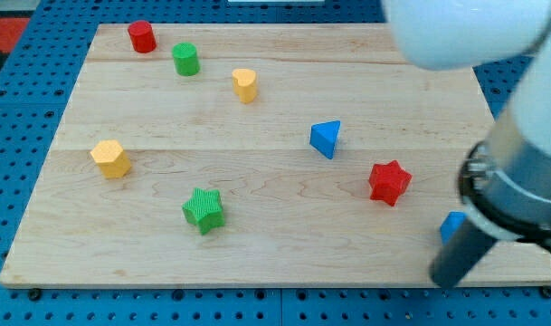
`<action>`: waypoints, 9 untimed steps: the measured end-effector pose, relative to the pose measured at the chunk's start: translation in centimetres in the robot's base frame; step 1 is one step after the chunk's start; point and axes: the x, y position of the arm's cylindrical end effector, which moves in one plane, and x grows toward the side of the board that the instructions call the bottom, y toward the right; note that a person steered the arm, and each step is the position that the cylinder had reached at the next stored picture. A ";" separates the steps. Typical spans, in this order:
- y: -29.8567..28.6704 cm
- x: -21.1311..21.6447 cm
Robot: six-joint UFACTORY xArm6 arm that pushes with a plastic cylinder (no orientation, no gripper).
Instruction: Slide the green star to the center
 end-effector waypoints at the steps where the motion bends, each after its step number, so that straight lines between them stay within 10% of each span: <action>1: -4.9 0.1; 5: -24.3 -2.0; 8: -22.2 -11.6; 9: -22.0 -8.0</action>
